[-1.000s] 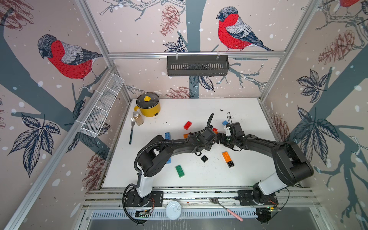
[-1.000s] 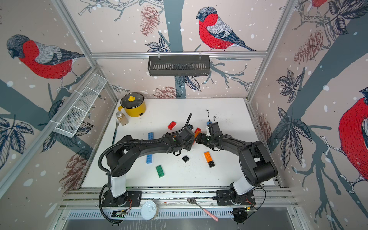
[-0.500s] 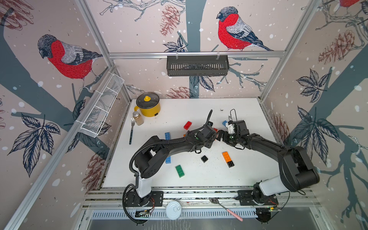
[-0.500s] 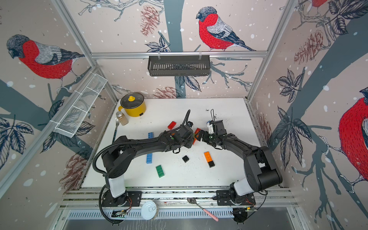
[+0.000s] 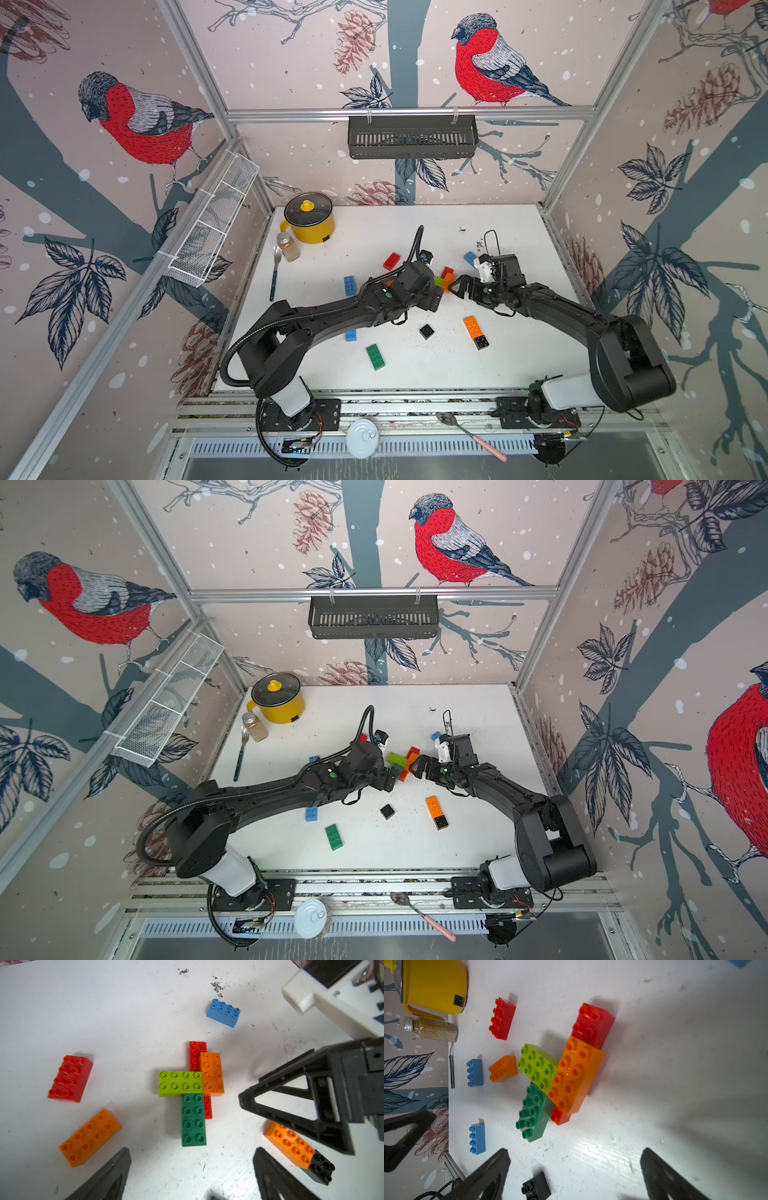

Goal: Assemble a small pinwheel with lego
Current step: Assemble the lego brick with the lego brick, then pick up the lego brick from the center of the board.

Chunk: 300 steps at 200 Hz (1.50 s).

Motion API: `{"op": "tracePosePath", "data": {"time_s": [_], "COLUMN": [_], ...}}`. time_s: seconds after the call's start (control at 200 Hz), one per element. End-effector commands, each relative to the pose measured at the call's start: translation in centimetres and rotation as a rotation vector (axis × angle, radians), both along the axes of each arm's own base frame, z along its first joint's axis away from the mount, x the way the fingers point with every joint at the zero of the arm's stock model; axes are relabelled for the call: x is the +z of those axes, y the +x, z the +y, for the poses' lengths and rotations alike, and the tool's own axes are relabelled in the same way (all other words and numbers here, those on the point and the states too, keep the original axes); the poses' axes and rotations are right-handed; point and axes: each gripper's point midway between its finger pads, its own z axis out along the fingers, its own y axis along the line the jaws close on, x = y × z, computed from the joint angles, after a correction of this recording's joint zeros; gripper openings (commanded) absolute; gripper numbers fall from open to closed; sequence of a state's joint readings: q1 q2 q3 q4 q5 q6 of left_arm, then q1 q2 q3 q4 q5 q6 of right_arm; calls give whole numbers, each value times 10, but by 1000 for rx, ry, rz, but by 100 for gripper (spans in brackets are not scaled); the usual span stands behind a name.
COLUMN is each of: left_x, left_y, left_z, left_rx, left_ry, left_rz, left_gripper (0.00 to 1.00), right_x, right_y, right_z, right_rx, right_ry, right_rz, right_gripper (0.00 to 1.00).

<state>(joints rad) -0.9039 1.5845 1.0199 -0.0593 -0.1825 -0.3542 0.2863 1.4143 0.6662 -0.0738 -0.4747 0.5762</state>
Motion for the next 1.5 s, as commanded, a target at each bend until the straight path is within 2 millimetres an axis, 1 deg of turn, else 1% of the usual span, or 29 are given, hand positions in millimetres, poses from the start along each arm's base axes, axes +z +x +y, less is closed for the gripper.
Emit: {"op": "tracePosePath", "data": {"time_s": [0.0,0.15,0.225,0.285,0.365,0.455,0.49,0.545,0.625,0.68,0.71,0.72,0.74,0.775,0.87,0.94,0.995,1.156,1.271,1.311,1.356,1.401,1.496], "left_x": [3,-13,-25,-32,-32,-30,-29,-25,-19,-16,-14,-14,-14,-14,-17,-17,-18,-25,-29,-33,-36,-37,-39], "left_y": [0,3,9,12,9,-3,-9,-20,-41,-55,-63,-65,-70,-80,-99,-107,-110,-113,-113,-115,-117,-123,-132], "left_z": [17,48,63,71,74,74,73,71,63,57,53,51,48,40,22,11,5,-3,-10,-14,-22,-33,-57], "left_rx": [38,79,104,113,117,102,92,66,9,-13,-22,-27,-37,-60,-88,-105,-110,-106,-106,-114,-131,-167,-208], "left_ry": [-65,-103,-104,-123,-161,-210,-223,-245,-263,-248,-243,-243,-247,-257,-273,-286,-296,-306,-282,-261,-242,-216,-157], "left_rz": [13,87,111,133,140,166,177,183,193,197,199,202,206,222,252,258,263,277,273,270,267,252,188], "left_gripper": [96,97,96,95,94,93,93,93,93,94,93,93,94,94,93,92,92,91,89,89,88,87,86], "right_x": [1,1,-1,-5,-15,-25,-28,-32,-35,-36,-40,-36,-34,-34,-33,-32,-29,-18,-10,-11,-14,-14,0], "right_y": [-10,-22,-26,-28,-31,-36,-39,-44,-53,-59,-64,-63,-66,-70,-81,-88,-93,-100,-93,-90,-85,-79,-64], "right_z": [2,6,5,0,-15,-29,-32,-31,-27,-29,-31,-31,-32,-31,-25,-21,-15,10,22,23,17,7,-16], "right_rx": [27,54,57,44,-25,-82,-90,-83,-67,-82,-93,-97,-101,-100,-103,-105,-100,-67,-46,-47,-58,-84,-150], "right_ry": [27,57,52,36,-17,-59,-78,-71,-64,-84,-96,-90,-87,-77,-45,-43,-37,28,68,70,34,-4,2], "right_rz": [-2,4,-1,12,44,78,88,100,130,142,164,149,150,156,183,205,210,208,162,151,155,144,82], "right_gripper": [99,99,99,99,99,99,99,99,99,99,99,99,99,99,99,99,99,99,99,99,99,100,99]}}
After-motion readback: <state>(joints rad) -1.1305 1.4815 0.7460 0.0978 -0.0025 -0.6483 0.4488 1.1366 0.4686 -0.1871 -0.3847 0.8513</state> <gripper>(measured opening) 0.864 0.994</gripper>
